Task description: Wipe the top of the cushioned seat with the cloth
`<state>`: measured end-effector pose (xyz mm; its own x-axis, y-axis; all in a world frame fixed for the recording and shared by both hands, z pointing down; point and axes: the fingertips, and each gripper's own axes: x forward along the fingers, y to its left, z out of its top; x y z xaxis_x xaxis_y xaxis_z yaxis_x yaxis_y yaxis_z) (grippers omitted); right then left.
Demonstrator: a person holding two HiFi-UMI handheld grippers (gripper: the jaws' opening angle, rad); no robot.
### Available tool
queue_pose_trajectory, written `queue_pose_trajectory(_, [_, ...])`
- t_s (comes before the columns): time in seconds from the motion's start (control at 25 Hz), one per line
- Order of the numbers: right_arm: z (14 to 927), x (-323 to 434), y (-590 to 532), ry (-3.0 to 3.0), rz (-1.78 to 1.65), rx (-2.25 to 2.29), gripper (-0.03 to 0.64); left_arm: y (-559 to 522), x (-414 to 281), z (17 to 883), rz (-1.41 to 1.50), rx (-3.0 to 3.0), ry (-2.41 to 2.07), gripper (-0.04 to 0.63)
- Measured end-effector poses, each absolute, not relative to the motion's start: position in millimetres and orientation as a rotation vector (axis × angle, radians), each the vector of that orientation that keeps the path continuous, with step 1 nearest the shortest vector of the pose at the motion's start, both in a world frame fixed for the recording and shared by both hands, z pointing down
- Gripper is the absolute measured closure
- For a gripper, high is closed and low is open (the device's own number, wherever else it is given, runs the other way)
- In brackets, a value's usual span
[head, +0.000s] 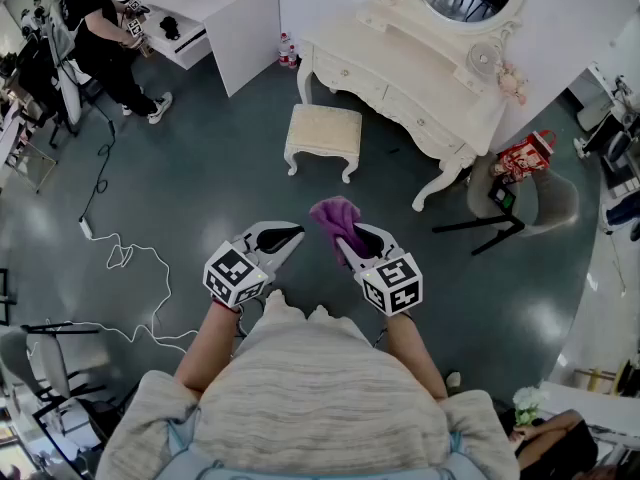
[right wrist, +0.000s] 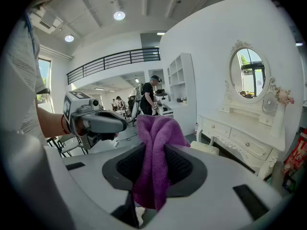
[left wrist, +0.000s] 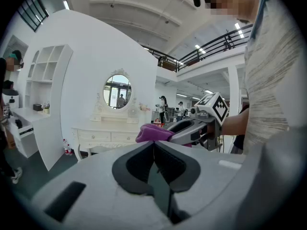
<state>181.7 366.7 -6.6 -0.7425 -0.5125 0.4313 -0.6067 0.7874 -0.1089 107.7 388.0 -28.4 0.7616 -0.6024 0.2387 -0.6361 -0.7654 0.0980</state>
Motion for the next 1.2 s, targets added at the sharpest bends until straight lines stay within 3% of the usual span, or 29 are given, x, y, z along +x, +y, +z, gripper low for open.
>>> queue_pose_trajectory(1.2, [-13.4, 222.8, 335.4, -2.634, 0.415, 0.936, 0.497, 363.5, 137.7, -24.0, 0.319, 2.795, -0.970, 0.583])
